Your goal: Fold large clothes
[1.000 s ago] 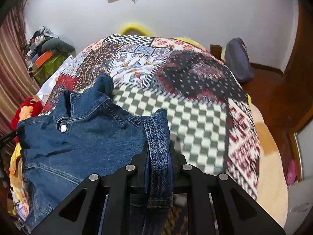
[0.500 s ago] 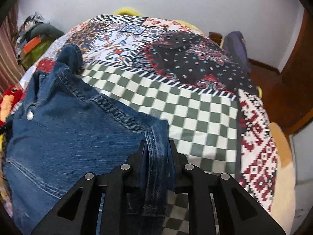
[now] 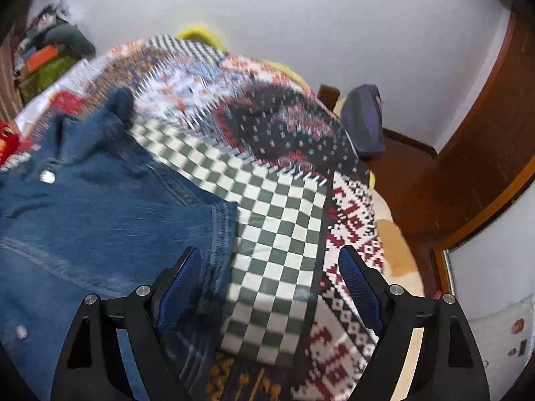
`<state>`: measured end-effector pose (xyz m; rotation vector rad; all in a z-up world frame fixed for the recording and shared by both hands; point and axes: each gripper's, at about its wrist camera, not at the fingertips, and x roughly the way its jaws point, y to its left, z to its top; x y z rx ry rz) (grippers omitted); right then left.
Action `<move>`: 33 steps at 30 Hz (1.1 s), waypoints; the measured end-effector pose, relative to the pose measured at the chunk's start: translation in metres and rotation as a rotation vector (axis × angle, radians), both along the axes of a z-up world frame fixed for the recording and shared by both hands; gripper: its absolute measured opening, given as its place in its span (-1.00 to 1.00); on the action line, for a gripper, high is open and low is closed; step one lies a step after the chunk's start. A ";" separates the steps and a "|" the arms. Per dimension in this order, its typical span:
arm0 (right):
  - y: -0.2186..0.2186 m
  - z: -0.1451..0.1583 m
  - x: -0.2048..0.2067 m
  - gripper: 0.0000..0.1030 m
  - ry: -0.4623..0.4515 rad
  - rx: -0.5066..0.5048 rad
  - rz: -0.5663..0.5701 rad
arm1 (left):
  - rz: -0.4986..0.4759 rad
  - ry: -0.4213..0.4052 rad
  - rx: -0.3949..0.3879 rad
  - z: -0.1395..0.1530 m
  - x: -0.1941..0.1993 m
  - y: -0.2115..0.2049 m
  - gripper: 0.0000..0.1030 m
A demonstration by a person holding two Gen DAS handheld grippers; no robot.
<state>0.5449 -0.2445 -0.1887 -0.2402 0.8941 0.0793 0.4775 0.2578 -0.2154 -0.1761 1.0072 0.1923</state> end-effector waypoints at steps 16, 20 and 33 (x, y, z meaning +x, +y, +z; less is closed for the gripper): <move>0.014 0.137 -0.162 0.73 -0.117 0.208 0.181 | -0.154 -0.284 0.050 0.139 -0.140 -0.080 0.55; 0.015 0.136 -0.203 0.85 -0.096 0.226 0.188 | -0.125 -0.329 0.064 0.149 -0.181 -0.091 0.97; -0.022 0.061 -0.273 0.85 0.129 0.342 0.098 | -0.025 -0.130 -0.045 0.060 -0.277 -0.063 0.98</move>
